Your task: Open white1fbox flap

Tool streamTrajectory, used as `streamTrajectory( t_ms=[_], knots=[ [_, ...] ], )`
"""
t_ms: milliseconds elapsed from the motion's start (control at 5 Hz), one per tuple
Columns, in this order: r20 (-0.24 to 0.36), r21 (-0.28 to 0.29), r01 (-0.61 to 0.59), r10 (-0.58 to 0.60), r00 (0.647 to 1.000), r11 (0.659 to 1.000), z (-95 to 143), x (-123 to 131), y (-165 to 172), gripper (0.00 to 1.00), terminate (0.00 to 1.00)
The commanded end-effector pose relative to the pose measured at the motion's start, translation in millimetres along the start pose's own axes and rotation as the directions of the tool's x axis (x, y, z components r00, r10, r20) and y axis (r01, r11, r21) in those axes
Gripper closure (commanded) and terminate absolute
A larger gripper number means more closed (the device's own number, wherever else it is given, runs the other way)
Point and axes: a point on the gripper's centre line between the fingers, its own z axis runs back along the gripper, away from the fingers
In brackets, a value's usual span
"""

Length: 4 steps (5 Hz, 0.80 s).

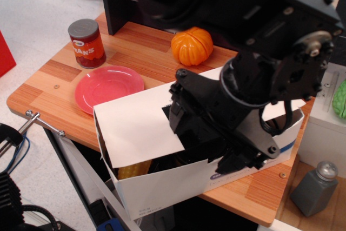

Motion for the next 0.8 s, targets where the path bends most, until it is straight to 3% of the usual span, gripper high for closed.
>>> streamTrajectory(
  t_ms=[0, 200, 600],
  knots=[
    [0.019, 0.056, 0.073, -0.075, 0.997, 0.996, 7.3, 15.8, 16.3, 0.0, 0.0],
    [-0.014, 0.056, 0.086, -0.085, 0.996, 0.995, 13.3, 14.3, 25.1, 0.0, 0.0],
    [-0.076, 0.112, 0.179, -0.171, 0.982, 0.978, 34.5, 11.6, 49.2, 0.0, 0.0]
  ],
)
